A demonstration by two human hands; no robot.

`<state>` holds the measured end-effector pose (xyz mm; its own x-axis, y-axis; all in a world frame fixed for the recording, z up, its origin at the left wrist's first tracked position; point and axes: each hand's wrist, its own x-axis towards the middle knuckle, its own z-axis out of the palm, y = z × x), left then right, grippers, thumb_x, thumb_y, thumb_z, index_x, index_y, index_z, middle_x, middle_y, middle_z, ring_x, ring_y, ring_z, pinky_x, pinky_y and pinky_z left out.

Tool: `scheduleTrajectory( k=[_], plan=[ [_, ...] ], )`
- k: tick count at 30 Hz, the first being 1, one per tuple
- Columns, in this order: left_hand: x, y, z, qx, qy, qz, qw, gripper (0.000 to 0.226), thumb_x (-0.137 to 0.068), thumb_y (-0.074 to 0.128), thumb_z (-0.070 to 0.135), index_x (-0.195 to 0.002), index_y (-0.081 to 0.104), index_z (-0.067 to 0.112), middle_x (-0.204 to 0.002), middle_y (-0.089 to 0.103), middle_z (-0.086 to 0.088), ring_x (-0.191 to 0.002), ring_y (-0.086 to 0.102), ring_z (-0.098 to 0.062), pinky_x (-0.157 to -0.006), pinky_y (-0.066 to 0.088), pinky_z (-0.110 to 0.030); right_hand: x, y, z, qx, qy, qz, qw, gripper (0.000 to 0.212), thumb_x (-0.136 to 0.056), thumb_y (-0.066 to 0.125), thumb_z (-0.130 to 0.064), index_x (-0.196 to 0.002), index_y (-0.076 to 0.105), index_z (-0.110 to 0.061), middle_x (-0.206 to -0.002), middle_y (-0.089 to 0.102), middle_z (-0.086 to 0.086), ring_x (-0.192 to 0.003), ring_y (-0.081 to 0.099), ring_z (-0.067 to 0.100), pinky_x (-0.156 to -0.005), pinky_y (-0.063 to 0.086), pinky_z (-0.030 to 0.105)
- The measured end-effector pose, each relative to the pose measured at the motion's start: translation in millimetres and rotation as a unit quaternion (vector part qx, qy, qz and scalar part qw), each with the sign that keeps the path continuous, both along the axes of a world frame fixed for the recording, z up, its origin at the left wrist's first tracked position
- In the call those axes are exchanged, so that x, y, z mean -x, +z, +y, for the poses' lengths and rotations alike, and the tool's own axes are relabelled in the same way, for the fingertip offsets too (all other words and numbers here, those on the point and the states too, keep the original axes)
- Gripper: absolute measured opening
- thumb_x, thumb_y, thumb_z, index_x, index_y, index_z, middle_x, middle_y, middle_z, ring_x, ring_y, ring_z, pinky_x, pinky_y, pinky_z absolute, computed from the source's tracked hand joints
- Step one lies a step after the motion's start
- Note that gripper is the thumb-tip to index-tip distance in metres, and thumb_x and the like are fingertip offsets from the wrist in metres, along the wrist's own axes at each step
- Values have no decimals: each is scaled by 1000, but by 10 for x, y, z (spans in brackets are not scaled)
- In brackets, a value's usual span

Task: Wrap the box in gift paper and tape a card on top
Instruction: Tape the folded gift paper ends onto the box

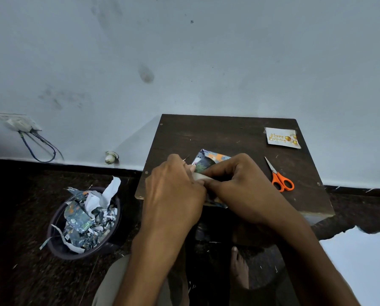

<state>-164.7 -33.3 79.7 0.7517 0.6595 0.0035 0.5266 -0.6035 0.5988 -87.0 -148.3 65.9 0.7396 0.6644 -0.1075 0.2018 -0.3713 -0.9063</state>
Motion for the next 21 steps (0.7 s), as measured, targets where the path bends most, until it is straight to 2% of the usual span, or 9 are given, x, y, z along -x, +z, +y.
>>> scheduleTrajectory(
  k=[3, 5, 8, 9, 11, 13, 15, 18, 21],
  plan=[
    [-30, -89, 151, 65, 0, 8, 998, 23, -102, 50, 30, -83, 57, 21, -76, 54, 7, -85, 55, -23, -70, 37, -35, -6, 20, -11, 7, -2, 8, 1000, 10, -90, 75, -28, -88, 84, -23, -67, 71, 10, -56, 53, 9, -57, 45, 33],
    [-51, -169, 236, 132, 7, -4, 991, 33, -101, 51, 35, -72, 56, 21, -67, 53, 5, -73, 52, -24, -67, 39, -35, -9, 33, -12, 7, -5, 13, 1000, 10, -90, 75, -29, -86, 84, -23, -64, 69, 9, -52, 50, 6, -55, 41, 28],
    [-57, -227, 295, 247, 13, -61, 967, 35, -84, 51, 48, -70, 59, 17, -58, 51, 5, -63, 49, -24, -63, 39, -40, -14, 47, -13, 9, -4, 18, 1000, 12, -90, 76, -29, -84, 83, -22, -64, 69, 8, -51, 49, 5, -55, 41, 27],
    [-54, -233, 309, 274, 12, -79, 958, 34, -84, 54, 46, -69, 59, 15, -57, 50, 4, -62, 49, -23, -60, 39, -38, -17, 48, -19, 10, -4, 20, 1000, 12, -90, 76, -30, -84, 83, -22, -65, 70, 8, -52, 49, 5, -56, 42, 27],
    [-40, -238, 346, 318, 4, -106, 942, 33, -96, 61, 29, -66, 60, 13, -54, 51, 4, -57, 50, -19, -50, 37, -28, -20, 54, -30, 9, -6, 28, 1000, 14, -90, 75, -30, -82, 83, -22, -65, 70, 9, -51, 48, 4, -55, 41, 26],
    [-9, -205, 374, 349, -9, -117, 930, 31, -101, 57, 14, -71, 62, 9, -55, 52, 2, -51, 51, -14, -40, 35, -22, -15, 60, -33, 11, -4, 30, 999, 14, -91, 75, -30, -81, 83, -22, -65, 68, 10, -49, 46, 3, -54, 39, 25],
    [15, -190, 397, 375, -13, -122, 919, 32, -104, 51, 13, -75, 64, 6, -57, 54, -2, -50, 52, -14, -38, 35, -21, -10, 60, -30, 14, -4, 23, 1000, 14, -90, 75, -30, -83, 83, -23, -64, 68, 8, -48, 45, 2, -53, 38, 23],
    [37, -170, 433, 397, -11, -136, 908, 37, -105, 49, 23, -78, 65, 5, -58, 54, -4, -52, 52, -18, -38, 35, -22, -8, 60, -25, 14, -7, 23, 1000, 12, -90, 75, -30, -84, 83, -23, -66, 70, 9, -50, 47, 2, -55, 40, 24],
    [53, -161, 440, 355, -35, -127, 926, 43, -98, 58, 40, -74, 65, 5, -57, 54, -4, -55, 54, -20, -40, 35, -24, -2, 68, -18, 13, -7, 22, 1000, 13, -90, 75, -30, -83, 83, -23, -66, 70, 9, -51, 49, 4, -56, 42, 27]
  ],
)
